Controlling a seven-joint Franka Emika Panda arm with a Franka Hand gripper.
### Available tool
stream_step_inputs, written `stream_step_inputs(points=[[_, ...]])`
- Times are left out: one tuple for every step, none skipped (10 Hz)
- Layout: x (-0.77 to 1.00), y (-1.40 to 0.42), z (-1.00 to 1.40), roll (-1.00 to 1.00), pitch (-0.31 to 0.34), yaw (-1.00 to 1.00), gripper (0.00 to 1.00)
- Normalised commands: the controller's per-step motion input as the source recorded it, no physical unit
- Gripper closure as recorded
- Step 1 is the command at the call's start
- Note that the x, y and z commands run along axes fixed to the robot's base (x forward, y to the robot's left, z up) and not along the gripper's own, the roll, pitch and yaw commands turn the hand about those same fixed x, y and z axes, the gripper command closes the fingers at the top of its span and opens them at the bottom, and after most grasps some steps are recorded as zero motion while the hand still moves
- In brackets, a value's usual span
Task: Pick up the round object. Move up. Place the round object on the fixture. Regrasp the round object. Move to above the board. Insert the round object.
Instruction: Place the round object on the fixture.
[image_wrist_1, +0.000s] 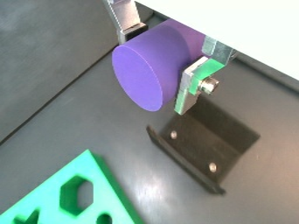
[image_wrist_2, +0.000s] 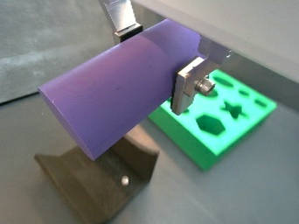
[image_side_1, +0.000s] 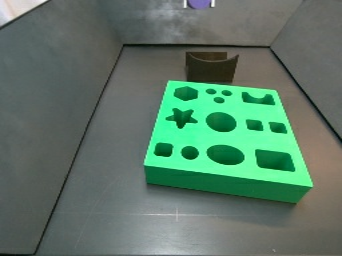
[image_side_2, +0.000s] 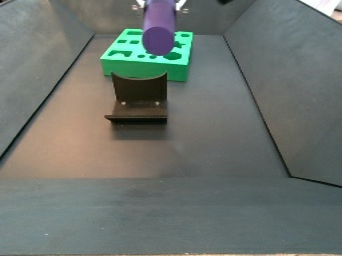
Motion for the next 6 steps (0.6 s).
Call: stream_step_inputs(points=[[0.67, 0.07, 0.01, -1.0, 0.083, 0.05, 1.0], [0.52, 0.06, 0.01, -1.0, 0.112, 0.02, 1.0], [0.4, 0.05, 0.0, -1.0, 0.137, 0.0, 1.0], [0.29, 0.05, 0.0, -0.85, 0.141, -0.03, 1.0], [0.18, 0.05, -0.01, -0.67, 0.134, -0.06, 1.0], [0.07, 0.05, 0.0, -0.43, 0.107, -0.09, 1.0]])
